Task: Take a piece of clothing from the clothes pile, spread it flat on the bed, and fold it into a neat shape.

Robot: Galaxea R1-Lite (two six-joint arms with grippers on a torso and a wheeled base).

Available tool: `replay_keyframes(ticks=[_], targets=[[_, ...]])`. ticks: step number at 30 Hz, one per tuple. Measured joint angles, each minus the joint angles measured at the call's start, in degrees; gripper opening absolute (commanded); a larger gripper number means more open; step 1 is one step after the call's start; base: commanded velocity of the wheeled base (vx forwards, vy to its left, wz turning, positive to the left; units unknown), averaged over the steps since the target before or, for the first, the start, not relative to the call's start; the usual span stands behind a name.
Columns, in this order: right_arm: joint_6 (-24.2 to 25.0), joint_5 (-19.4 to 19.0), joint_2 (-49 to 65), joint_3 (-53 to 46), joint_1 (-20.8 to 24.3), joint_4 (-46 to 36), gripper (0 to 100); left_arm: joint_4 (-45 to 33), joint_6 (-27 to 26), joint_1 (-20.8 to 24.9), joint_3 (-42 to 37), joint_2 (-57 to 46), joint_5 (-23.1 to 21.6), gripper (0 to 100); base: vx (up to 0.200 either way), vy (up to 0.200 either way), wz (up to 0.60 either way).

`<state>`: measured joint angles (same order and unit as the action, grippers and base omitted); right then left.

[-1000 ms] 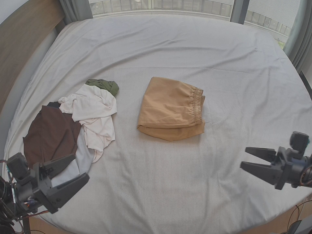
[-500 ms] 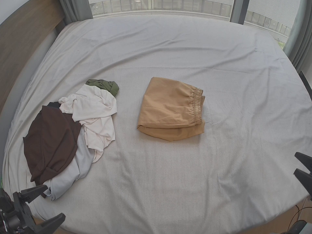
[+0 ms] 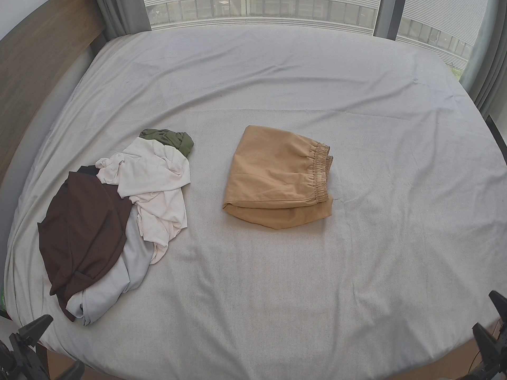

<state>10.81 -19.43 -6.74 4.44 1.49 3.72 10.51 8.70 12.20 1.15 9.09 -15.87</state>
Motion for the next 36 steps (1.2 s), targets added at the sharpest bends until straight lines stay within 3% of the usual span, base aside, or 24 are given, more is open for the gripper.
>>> replay_keyframes(ticks=[4,6,10,14,20,27,32,36], targets=[[-2.7,10.4,3.4,-2.1,-1.1,-0.5,100,-1.3,-0.8,-0.9,-0.1,-2.0,3.4,100,0.0,0.0,0.0],[-3.8,15.1,4.3,-2.8,-1.4,-0.3,100,-2.4,-1.5,-1.4,-0.1,-2.7,7.4,100,0.0,0.0,0.0],[-5.1,19.2,5.4,-3.3,-1.9,0.0,100,-5.7,-3.1,-3.0,-0.2,-3.5,14.5,100,0.0,0.0,0.0],[-6.6,19.6,5.8,-3.4,-2.1,0.0,100,-6.7,-5.4,-6.9,-0.2,-4.1,15.2,100,0.0,0.0,0.0],[-8.4,19.2,6.1,-3.4,-2.2,0.1,100,-7.2,-7.6,-13.1,-0.2,-5.1,12.4,100,0.0,0.0,0.0],[-11.5,21.3,6.1,-3.4,-2.3,-0.4,100,-8.7,-12.4,-13.0,-0.1,-7.3,11.7,100,0.0,0.0,0.0],[-12.4,21.0,6.1,-3.4,-2.3,-1.8,100,-10.2,-9.3,-12.6,-0.1,-8.0,15.0,100,0.0,0.0,0.0],[-9.8,19.8,6.1,-3.4,-2.2,-3.3,100,-10.4,-8.9,-12.5,-0.1,-8.2,15.6,100,0.0,0.0,0.0]])
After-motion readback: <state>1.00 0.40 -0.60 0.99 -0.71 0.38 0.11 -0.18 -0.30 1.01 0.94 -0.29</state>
